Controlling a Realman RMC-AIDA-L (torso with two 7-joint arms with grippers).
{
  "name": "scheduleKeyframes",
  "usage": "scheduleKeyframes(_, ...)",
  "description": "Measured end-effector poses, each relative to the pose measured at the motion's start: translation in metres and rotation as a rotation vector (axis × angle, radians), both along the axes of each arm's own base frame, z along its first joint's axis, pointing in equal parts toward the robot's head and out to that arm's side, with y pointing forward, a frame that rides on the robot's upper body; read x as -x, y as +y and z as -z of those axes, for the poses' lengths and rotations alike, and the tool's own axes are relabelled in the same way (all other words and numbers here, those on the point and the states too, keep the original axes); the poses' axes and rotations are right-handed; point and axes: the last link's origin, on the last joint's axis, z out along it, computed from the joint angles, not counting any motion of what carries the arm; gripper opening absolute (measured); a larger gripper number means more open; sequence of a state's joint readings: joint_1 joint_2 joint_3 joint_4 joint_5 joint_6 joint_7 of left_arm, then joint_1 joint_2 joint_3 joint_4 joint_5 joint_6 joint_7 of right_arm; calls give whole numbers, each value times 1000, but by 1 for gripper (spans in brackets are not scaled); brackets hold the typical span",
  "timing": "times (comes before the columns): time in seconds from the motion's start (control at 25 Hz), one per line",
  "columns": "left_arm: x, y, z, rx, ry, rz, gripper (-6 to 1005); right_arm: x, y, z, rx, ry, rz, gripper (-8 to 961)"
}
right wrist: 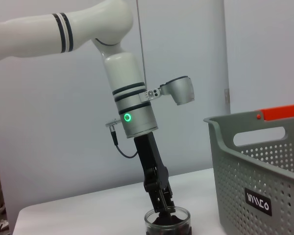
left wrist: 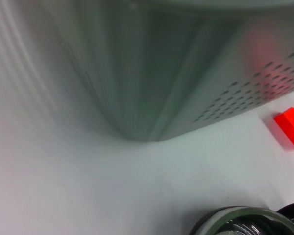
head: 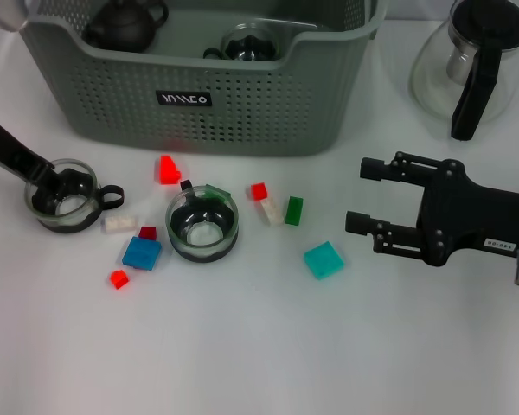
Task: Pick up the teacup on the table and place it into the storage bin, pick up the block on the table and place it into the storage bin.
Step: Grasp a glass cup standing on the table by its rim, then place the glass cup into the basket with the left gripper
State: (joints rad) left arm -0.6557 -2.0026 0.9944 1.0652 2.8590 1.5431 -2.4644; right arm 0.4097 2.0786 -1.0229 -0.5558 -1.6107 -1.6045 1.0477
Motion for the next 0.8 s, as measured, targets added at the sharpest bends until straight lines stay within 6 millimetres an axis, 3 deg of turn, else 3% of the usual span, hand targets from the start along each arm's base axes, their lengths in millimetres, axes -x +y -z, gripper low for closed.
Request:
scheduleKeyframes(0.24, 0, 1, 5, 11, 20, -15, 471, 0, 0, 0, 0, -1, 1, 745)
scheduleKeyframes(0.48, 0, 4, 4, -15, 20, -13, 278, 0, 0, 0, 0, 0, 1, 746)
scheduleKeyframes(0.68, 1, 3, 5, -11, 21, -16, 51, 0, 0, 1, 0, 0, 0, 745)
scheduleKeyframes(0.8, 2, 3, 3, -15, 19, -21, 44, 1, 0, 1, 0, 0, 0, 745)
